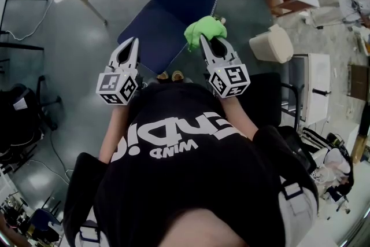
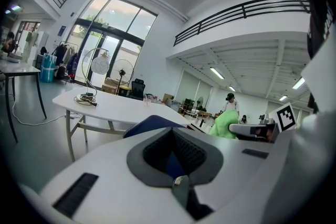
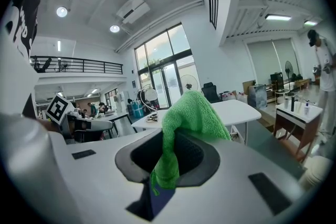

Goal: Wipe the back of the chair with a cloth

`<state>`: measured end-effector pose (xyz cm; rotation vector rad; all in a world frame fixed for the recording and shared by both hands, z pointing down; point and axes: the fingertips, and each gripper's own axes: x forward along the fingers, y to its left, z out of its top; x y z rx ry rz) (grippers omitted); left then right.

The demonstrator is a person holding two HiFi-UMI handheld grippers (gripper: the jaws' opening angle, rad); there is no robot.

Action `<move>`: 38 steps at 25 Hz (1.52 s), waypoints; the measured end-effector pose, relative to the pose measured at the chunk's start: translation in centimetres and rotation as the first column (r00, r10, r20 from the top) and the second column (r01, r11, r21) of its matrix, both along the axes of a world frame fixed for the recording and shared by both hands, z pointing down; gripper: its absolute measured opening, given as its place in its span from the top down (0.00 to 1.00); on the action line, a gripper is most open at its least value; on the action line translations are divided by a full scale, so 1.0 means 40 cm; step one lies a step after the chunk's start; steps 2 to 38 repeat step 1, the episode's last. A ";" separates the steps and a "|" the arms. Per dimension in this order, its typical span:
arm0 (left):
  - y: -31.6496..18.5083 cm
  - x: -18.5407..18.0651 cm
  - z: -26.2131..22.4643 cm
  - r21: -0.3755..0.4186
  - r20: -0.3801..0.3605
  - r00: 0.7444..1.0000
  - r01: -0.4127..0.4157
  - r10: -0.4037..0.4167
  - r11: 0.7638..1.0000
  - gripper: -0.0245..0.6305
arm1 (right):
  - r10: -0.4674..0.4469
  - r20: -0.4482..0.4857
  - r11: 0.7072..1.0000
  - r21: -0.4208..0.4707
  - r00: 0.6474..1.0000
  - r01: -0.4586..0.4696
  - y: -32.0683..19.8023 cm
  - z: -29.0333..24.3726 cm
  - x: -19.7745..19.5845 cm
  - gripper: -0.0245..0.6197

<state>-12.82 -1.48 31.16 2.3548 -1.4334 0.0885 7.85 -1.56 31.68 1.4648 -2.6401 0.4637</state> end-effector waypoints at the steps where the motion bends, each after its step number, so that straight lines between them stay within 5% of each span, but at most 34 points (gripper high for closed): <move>1: -0.002 0.000 0.000 -0.002 -0.002 1.000 0.002 -0.002 1.000 0.96 | -0.002 0.000 1.000 0.000 1.000 0.002 -0.002 -0.001 0.000 0.88; 38: -0.002 0.000 0.000 -0.002 -0.002 1.000 0.002 -0.002 1.000 0.96 | -0.002 0.000 1.000 0.000 1.000 0.002 -0.002 -0.001 0.000 0.88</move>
